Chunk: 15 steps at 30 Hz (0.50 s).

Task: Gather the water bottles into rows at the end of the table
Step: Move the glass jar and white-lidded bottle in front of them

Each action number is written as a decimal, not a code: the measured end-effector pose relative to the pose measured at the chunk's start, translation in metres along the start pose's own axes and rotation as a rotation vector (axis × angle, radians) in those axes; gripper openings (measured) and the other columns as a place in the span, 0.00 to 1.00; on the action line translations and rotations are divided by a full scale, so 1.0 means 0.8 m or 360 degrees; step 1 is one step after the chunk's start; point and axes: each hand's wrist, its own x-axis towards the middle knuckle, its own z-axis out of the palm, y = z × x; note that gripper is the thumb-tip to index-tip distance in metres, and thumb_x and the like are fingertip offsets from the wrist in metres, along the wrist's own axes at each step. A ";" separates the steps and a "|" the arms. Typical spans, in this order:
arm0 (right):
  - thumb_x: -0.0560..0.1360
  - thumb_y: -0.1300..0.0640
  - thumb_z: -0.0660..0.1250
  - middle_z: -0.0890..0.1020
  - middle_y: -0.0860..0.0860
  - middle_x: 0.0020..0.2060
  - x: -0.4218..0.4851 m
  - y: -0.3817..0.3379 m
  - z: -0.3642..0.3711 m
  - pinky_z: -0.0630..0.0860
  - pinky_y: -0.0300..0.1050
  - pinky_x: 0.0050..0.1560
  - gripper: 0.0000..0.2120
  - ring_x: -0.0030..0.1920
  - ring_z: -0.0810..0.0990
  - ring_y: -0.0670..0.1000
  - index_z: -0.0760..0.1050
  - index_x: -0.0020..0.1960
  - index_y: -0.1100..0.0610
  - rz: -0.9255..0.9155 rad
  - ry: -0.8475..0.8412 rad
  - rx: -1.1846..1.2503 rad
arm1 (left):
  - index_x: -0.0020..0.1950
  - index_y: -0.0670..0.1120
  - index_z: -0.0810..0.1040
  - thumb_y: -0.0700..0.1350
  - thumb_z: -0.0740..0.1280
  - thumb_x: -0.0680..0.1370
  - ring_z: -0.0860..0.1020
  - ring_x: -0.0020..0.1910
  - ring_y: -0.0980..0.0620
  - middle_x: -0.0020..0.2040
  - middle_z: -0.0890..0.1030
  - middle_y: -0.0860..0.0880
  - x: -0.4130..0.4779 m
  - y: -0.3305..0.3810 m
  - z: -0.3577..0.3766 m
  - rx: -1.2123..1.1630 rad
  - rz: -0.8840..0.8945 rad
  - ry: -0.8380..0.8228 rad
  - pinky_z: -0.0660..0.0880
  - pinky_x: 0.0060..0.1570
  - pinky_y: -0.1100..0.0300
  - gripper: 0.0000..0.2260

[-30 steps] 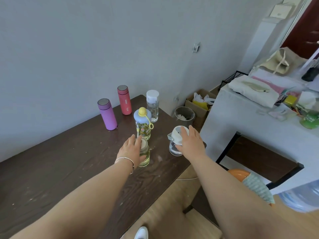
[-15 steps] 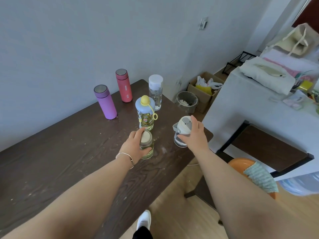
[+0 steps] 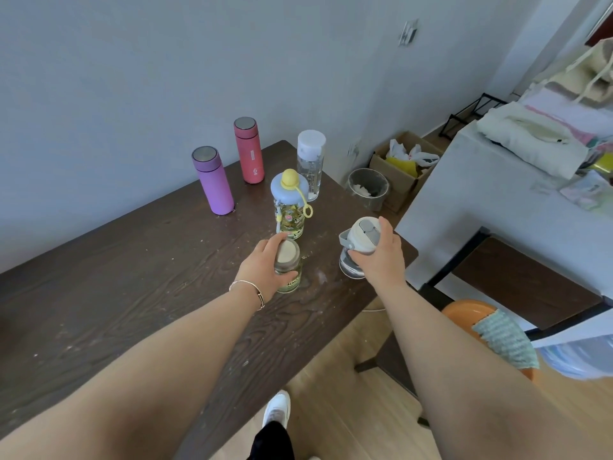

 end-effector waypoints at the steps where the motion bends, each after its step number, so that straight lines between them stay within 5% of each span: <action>1: 0.73 0.47 0.80 0.68 0.54 0.75 -0.005 -0.001 -0.002 0.76 0.52 0.71 0.47 0.73 0.72 0.55 0.54 0.81 0.46 -0.0018 -0.0019 -0.0016 | 0.71 0.57 0.64 0.51 0.76 0.69 0.76 0.56 0.47 0.61 0.73 0.52 -0.004 0.001 -0.001 -0.0004 -0.0007 0.0016 0.72 0.54 0.56 0.34; 15: 0.73 0.48 0.80 0.67 0.54 0.73 -0.117 -0.057 -0.015 0.79 0.53 0.65 0.48 0.69 0.74 0.56 0.53 0.81 0.45 -0.0402 -0.0264 0.0049 | 0.72 0.58 0.63 0.54 0.76 0.68 0.75 0.60 0.48 0.66 0.73 0.51 -0.128 0.002 -0.053 -0.0121 -0.0332 0.0400 0.73 0.58 0.54 0.36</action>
